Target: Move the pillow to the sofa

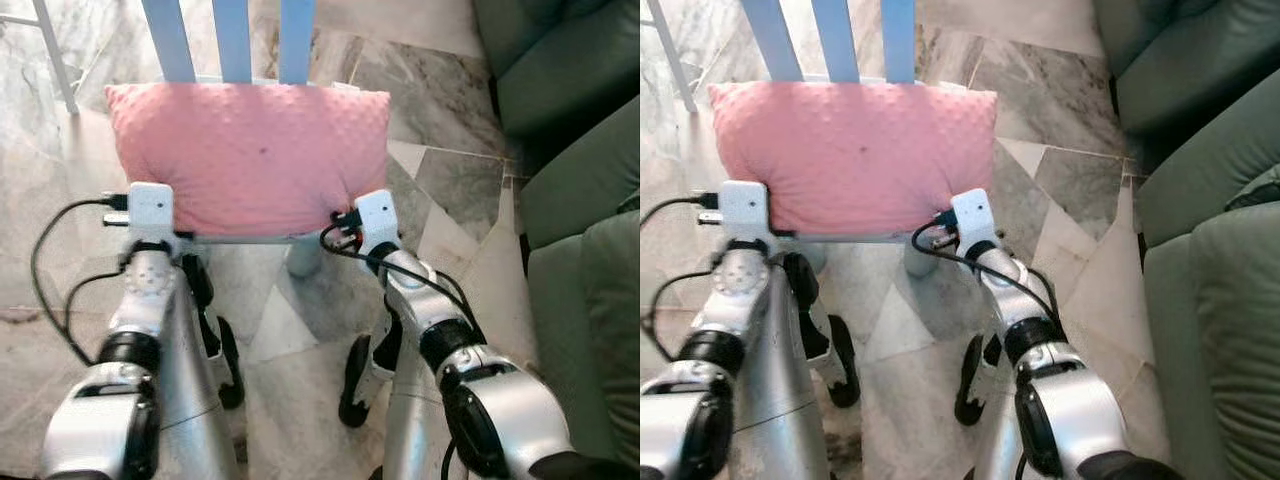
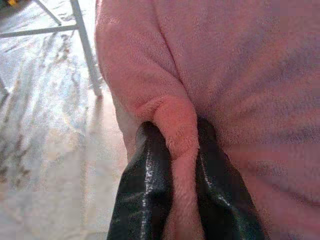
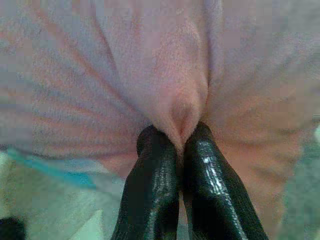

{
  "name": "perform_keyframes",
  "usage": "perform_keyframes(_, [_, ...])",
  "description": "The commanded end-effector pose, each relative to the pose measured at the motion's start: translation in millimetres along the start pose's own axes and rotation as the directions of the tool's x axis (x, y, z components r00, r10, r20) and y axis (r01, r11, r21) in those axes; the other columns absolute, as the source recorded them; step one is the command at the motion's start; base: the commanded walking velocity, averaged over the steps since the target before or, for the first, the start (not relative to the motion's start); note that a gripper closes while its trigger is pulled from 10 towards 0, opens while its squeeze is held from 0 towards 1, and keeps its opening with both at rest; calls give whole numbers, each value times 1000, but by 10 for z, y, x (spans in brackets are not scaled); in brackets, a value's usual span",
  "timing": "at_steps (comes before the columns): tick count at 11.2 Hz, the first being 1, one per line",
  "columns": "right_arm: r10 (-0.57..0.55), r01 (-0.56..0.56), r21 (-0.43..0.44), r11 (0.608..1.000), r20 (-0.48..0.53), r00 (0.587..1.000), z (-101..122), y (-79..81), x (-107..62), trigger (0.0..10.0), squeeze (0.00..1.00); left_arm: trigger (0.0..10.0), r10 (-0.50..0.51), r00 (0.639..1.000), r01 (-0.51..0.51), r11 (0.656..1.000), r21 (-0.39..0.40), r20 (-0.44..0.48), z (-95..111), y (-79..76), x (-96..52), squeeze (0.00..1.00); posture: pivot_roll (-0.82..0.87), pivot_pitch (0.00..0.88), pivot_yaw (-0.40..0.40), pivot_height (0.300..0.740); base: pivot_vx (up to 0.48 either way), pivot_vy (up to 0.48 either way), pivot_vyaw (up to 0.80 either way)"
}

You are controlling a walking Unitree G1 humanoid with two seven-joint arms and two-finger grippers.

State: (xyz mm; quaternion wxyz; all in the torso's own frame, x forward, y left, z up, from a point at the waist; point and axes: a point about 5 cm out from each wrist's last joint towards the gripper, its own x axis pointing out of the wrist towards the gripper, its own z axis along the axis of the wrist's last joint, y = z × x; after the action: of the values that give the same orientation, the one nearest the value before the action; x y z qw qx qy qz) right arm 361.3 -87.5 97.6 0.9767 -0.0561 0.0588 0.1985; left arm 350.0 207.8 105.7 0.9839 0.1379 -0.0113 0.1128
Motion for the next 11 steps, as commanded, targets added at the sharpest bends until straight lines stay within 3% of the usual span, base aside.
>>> perform_keyframes(1, [-85,86,21,996,-34,996,-128,-181,-87,0,0,0,-70,995,70,998,0,-64,-213,-145,-167,0,1,270,-103,465,0,0,0])
perform_keyframes(3, [-154,154,18,988,-4,988,-188,-317,-184,0,0,0,-64,998,64,998,-15,-20,-189,-168,-231,0,7,170,-98,465,0,0,0])
perform_keyframes(5, [-224,224,9,975,81,971,-260,-424,-364,0,0,0,-16,999,17,1000,-16,44,-133,-90,-352,0,10,102,-77,465,0,0,0])
perform_keyframes(7, [-268,274,-3,962,194,944,-271,-404,-615,0,0,0,-33,994,35,999,-16,100,-36,-42,-580,0,19,58,-57,465,0,0,0])
perform_keyframes(9, [-273,281,-2,960,234,933,-256,-302,-824,0,0,0,-93,989,93,996,6,117,-13,-50,-829,0,23,43,-48,465,0,0,0])
perform_keyframes(10, [-265,274,-7,962,235,935,-237,-251,-955,10000,0,3647,-125,988,119,990,72,95,-111,-21,-1005,0,17,42,-42,465,0,0,0])
perform_keyframes(11, [-269,278,-3,961,238,933,-229,-253,-979,10000,0,7961,-134,986,127,989,74,96,-120,-23,-1034,0,13,41,-40,465,0,0,0])
